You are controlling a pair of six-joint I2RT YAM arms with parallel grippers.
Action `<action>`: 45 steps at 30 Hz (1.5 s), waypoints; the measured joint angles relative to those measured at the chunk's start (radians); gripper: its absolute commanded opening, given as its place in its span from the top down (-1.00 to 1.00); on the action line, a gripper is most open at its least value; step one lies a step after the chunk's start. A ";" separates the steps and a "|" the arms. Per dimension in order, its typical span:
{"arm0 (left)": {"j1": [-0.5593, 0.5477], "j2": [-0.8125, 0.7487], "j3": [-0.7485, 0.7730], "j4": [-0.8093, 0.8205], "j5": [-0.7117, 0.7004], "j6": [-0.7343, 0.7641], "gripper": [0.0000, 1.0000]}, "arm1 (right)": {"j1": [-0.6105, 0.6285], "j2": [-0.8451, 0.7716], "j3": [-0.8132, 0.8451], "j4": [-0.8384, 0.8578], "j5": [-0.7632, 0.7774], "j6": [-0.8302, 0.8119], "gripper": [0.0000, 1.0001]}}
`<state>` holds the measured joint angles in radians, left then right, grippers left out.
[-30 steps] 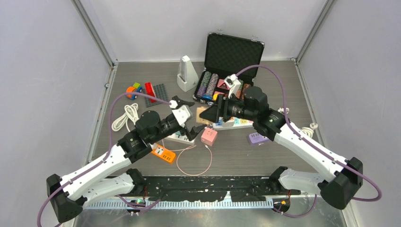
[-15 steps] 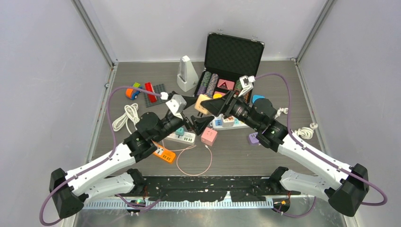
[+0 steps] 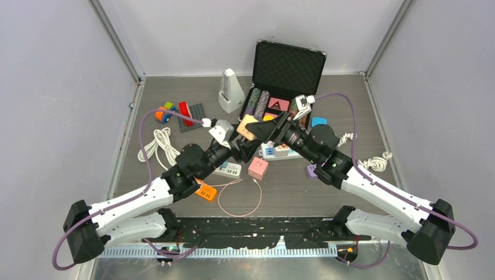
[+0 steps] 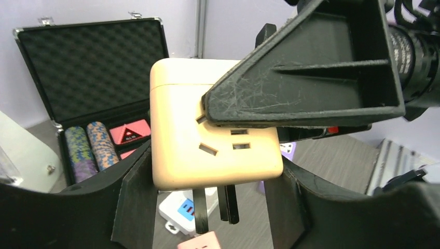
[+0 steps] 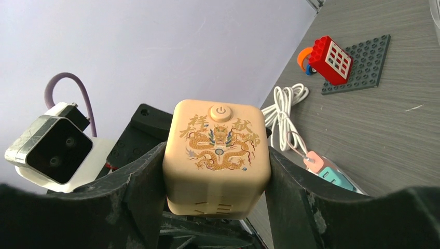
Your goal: Insert the plug
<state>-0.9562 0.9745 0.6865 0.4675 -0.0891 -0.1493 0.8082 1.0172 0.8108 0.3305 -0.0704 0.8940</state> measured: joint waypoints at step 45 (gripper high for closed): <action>-0.002 -0.159 -0.072 -0.227 0.123 0.356 -0.99 | -0.106 0.109 0.342 -0.777 -0.327 -0.456 0.90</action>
<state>-0.9577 0.8150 0.6144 0.2401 0.0338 0.2062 0.7017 1.1263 1.1526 -0.4461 -0.3969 0.4381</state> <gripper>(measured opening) 0.994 0.657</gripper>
